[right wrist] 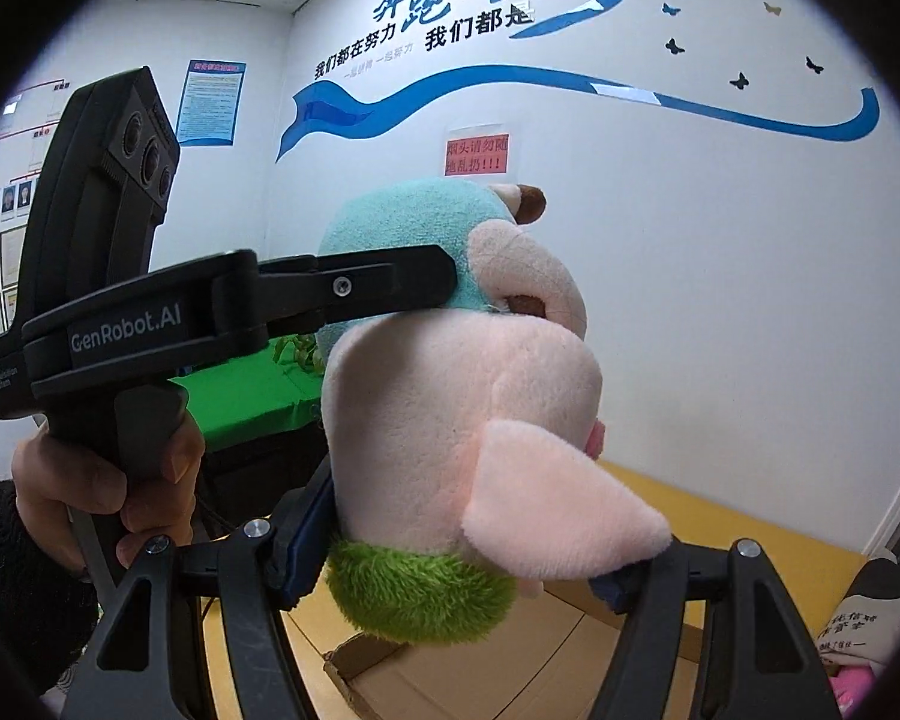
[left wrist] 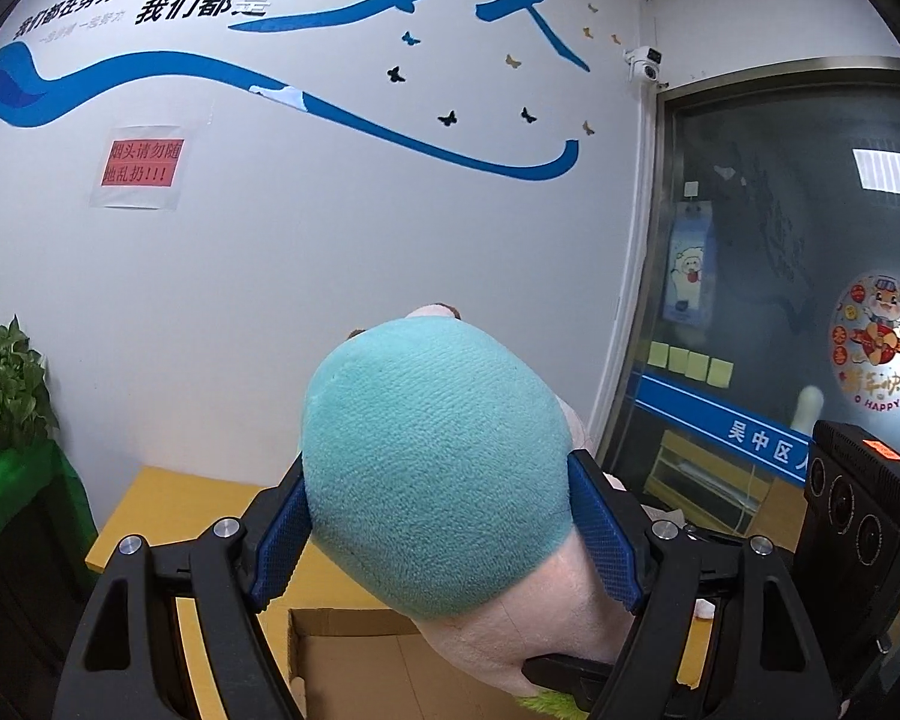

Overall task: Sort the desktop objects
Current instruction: 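Lift the pig plush with both tools and carry it over the box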

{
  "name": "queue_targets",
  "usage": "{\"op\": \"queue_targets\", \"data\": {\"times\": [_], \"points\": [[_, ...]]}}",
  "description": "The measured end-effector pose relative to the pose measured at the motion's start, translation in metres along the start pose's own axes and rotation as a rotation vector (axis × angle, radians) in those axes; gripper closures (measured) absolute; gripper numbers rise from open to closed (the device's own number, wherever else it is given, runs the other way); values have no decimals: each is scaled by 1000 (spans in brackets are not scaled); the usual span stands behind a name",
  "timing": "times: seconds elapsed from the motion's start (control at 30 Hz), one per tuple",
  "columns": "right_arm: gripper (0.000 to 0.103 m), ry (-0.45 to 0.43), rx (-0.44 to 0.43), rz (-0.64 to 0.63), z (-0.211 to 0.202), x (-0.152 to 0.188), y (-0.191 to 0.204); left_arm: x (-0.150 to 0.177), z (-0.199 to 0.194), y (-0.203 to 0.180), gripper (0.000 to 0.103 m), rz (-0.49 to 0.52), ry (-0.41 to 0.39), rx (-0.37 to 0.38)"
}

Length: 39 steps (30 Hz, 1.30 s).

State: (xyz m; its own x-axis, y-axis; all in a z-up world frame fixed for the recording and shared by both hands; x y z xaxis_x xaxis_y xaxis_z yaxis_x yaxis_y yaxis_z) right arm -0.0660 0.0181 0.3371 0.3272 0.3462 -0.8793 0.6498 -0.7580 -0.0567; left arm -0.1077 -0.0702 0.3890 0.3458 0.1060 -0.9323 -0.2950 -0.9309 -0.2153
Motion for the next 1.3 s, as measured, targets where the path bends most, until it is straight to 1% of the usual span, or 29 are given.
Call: {"op": "queue_targets", "data": {"times": [0.1,0.27,0.43,0.53,0.7,0.77,0.87,0.93,0.97,1.0,1.03,1.13,1.2,1.23,1.3], "points": [[35,16,-5,2,6,-5,-6,-9,17,13,20,-21,16,-3],[35,27,-9,6,28,-14,-20,-18,43,32,20,-18,45,-9],[35,66,-19,0,58,-11,-35,-8,77,50,20,-22,95,-42],[35,102,-34,8,84,5,-46,8,100,61,20,-37,130,-44],[35,182,-53,-1,135,38,-67,55,150,84,20,-95,194,-32],[35,207,-56,-8,153,54,-77,80,174,94,20,-123,222,-15],[35,257,-48,-28,179,86,-86,116,202,107,20,-173,278,0],[35,305,-62,-27,200,112,-93,140,218,113,20,-189,324,-2],[35,322,-67,-29,207,122,-95,159,229,117,20,-199,359,-6],[35,342,-75,-30,215,135,-97,169,233,119,20,-204,377,-10],[35,372,-87,-29,226,153,-98,189,241,122,20,-214,413,-17],[35,435,-116,-15,245,192,-96,233,253,128,20,-239,498,-38],[35,477,-120,-26,258,221,-92,254,259,130,20,-242,533,-43],[35,490,-118,-30,265,231,-91,268,264,133,20,-255,559,-47],[35,496,-118,-15,275,245,-92,284,274,137,20,-275,602,-53]]}}
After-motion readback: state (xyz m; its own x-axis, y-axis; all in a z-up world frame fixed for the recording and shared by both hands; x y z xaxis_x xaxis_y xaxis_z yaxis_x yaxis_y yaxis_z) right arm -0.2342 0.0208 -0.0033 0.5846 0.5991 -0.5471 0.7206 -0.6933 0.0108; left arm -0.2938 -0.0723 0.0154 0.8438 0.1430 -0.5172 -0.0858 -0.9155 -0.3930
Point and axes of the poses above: each gripper's, at about its wrist camera, not at the fingertips, and z roughly the way its jaws point, y to its left, x to its underside, the point moved 9 cm from there along z, roughly the way its jaws point, and after that the axes turned 8 degrees about y, right-handed, at the moved point
